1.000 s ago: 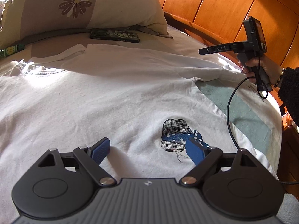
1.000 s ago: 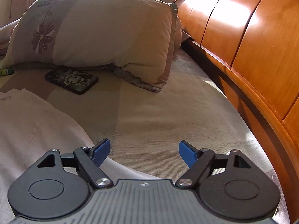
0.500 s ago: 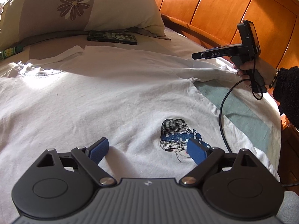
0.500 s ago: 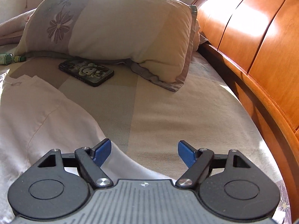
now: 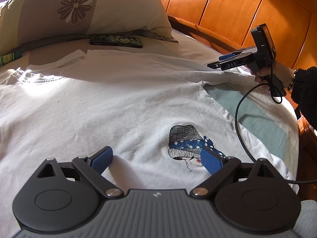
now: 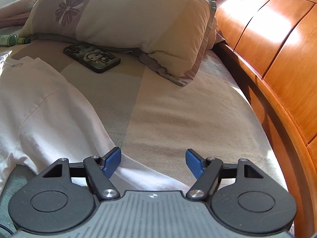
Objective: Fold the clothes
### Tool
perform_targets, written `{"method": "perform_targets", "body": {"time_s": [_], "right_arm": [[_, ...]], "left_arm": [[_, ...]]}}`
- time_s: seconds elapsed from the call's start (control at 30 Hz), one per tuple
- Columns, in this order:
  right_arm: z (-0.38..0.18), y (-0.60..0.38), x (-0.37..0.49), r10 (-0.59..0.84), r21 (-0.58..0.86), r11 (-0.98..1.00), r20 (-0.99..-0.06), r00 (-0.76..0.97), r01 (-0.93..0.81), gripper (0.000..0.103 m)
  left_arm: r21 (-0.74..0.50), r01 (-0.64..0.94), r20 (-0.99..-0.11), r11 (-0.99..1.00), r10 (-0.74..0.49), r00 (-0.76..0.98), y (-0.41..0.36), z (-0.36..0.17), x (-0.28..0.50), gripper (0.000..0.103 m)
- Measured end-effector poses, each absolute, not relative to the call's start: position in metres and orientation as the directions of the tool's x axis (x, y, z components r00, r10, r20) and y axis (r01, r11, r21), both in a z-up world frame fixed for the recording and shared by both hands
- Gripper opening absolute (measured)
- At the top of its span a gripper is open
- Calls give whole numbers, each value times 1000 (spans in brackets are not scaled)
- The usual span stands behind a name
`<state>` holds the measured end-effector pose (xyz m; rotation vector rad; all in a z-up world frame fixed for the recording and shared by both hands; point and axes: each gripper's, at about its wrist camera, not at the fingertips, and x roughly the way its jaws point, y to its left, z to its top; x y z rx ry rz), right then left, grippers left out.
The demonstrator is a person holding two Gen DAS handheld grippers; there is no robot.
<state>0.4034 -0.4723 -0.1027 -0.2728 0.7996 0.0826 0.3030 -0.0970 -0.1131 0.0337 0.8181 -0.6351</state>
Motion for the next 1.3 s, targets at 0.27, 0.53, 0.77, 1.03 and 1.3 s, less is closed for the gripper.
{"method": "perform_targets", "body": {"time_s": [0.27, 0.53, 0.77, 1.03, 1.3], "right_arm": [[-99, -466, 401, 87, -138, 949, -748, 658, -283, 15], [-82, -465, 403, 40, -170, 965, -661, 750, -201, 9], [-61, -447, 355, 164, -184, 915, -644, 748, -359, 13], [-97, -416, 330, 141, -330, 785, -729, 670, -524, 18], [-99, -427, 350, 161, -245, 829, -756, 635, -502, 20]], "left_arm": [[-199, 545, -687, 815, -512, 515, -99, -115, 302, 98], [-201, 538, -688, 819, -509, 518, -100, -115, 302, 98], [-207, 541, -682, 815, -517, 517, -99, -116, 302, 98], [-194, 541, -688, 818, -507, 519, -101, -116, 301, 99], [-183, 549, -689, 816, -505, 520, -102, -117, 299, 101]]}}
